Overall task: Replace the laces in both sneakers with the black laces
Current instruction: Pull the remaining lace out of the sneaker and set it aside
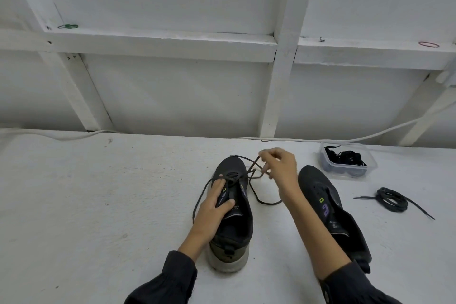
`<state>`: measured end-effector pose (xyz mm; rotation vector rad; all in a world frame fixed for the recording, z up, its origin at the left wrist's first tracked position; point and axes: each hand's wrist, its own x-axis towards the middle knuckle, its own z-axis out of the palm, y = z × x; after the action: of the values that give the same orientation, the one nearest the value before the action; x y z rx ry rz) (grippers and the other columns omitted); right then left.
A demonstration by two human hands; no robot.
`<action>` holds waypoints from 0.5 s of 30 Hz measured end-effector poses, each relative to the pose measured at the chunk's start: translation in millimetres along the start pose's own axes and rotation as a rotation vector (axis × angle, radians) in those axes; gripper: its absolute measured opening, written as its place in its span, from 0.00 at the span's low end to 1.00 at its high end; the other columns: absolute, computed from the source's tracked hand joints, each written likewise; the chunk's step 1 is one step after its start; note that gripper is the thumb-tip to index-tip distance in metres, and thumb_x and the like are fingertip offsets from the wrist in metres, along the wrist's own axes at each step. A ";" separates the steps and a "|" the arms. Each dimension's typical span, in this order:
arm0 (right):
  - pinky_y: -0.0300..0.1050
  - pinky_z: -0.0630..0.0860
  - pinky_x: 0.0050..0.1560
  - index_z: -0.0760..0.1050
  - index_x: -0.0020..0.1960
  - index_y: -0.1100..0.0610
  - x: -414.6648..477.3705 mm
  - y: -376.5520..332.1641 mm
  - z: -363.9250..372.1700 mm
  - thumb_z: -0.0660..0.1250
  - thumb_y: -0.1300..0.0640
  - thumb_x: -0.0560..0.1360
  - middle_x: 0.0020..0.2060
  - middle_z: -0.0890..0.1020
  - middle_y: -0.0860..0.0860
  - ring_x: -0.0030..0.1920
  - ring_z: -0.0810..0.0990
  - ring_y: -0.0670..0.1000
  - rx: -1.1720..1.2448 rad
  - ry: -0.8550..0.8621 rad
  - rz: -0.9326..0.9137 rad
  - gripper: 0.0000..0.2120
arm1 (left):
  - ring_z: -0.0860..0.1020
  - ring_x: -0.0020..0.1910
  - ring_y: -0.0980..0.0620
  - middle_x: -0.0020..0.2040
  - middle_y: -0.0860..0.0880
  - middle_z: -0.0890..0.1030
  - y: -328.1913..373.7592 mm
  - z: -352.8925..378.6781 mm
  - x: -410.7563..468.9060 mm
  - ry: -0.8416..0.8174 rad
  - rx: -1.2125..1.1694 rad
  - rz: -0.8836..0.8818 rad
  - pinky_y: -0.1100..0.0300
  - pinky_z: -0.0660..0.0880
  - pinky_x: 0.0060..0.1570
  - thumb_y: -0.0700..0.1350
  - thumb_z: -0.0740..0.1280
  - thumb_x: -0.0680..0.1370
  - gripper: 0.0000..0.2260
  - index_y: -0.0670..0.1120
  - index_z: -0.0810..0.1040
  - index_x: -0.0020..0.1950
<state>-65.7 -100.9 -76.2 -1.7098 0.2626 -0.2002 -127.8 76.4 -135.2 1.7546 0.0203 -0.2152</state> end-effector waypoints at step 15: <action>0.36 0.66 0.28 0.77 0.38 0.58 -4.5 4.0 6.3 0.70 0.59 0.76 0.35 0.80 0.53 0.26 0.75 0.49 -0.042 -0.072 0.003 0.08 | 0.59 0.76 0.56 0.77 0.58 0.60 0.2 0.5 -0.2 -0.002 -0.033 0.007 0.50 0.59 0.75 0.42 0.66 0.79 0.28 0.54 0.60 0.77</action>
<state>-68.4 -94.3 -81.0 -1.7549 0.2172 -0.1318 -128.0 75.8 -135.1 1.7218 0.0161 -0.2099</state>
